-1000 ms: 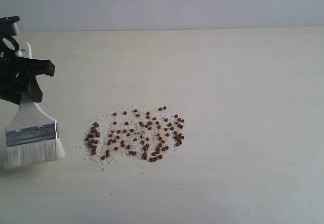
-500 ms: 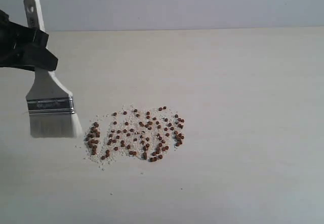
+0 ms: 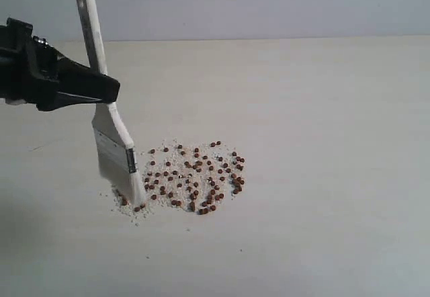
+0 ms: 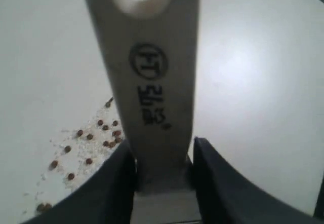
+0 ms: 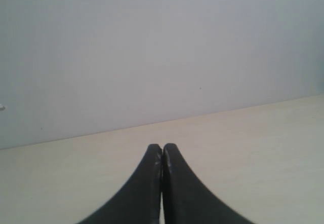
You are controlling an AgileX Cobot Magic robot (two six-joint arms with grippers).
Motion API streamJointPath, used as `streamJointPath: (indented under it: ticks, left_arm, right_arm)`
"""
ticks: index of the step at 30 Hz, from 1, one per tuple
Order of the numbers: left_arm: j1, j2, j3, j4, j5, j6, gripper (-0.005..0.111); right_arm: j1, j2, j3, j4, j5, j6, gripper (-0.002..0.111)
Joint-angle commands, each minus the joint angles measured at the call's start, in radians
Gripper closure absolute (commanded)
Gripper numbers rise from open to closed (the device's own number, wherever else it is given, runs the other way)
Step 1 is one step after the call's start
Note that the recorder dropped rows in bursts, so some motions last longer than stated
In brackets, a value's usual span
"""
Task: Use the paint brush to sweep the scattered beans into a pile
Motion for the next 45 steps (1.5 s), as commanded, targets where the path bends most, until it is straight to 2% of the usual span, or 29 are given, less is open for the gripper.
streamJointPath:
  ticks: [1, 4, 8, 12, 24, 45]
  left_arm:
    - [-0.007, -0.011, 0.045, -0.221, 0.143, 0.290, 0.107]
    - [-0.007, -0.009, 0.092, -0.349, 0.207, 0.489, 0.107]
    - [-0.007, -0.009, 0.139, -0.458, 0.317, 0.657, 0.107]
    - [-0.007, -0.009, 0.146, -0.458, 0.333, 0.744, 0.107]
    - [-0.007, 0.061, 0.146, -0.373, 0.333, 0.787, 0.107]
    - [-0.007, 0.066, 0.144, -0.387, 0.306, 0.787, 0.107]
  right_arm:
    - [0.001, -0.007, 0.004, 0.000, -0.013, 0.002, 0.108]
    - [0.001, -0.007, 0.004, 0.000, -0.013, 0.002, 0.108]
    - [0.001, -0.007, 0.004, 0.000, -0.013, 0.002, 0.108]
    - [0.001, -0.007, 0.004, 0.000, -0.013, 0.002, 0.108]
    - [0.001, -0.007, 0.004, 0.007, -0.042, 0.002, 0.108]
    - [0.001, -0.007, 0.004, 0.007, -0.134, 0.103, 0.108]
